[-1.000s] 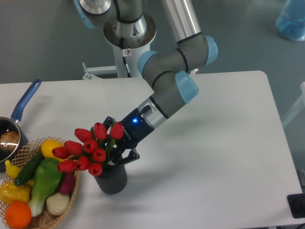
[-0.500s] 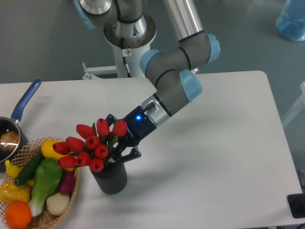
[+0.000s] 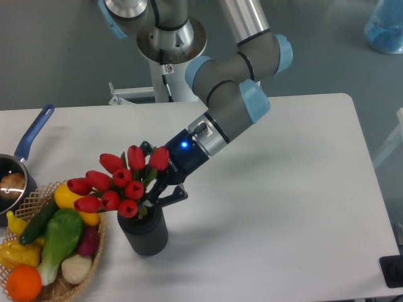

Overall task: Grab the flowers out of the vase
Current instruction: 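Lift the gripped tulips up out of the black vase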

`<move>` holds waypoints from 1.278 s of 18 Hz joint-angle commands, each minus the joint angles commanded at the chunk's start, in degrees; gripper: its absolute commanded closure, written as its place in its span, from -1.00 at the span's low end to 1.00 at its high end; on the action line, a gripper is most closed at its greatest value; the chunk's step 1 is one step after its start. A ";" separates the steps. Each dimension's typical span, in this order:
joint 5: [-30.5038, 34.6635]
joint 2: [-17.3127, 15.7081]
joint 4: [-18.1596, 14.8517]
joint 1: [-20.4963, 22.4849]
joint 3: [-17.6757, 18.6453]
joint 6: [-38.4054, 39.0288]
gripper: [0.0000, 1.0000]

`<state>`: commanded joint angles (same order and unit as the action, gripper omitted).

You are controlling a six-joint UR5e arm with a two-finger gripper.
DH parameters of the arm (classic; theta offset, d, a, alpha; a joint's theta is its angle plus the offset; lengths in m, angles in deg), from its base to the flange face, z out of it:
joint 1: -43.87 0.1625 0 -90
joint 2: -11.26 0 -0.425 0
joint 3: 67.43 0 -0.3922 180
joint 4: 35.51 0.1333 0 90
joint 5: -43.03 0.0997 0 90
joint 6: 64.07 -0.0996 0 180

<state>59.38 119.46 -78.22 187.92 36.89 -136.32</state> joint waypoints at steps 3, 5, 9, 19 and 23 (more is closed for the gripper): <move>-0.18 -0.97 0.00 -0.18 0.00 0.70 0.00; -0.26 -1.41 0.00 -0.18 0.00 1.05 0.00; -1.85 -2.63 0.00 0.09 -0.09 1.32 0.01; -3.86 -6.59 -0.09 0.79 -0.35 5.97 0.04; -4.13 -7.21 -0.09 1.05 -0.88 6.68 0.05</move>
<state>55.25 112.25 -78.31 188.97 36.01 -129.64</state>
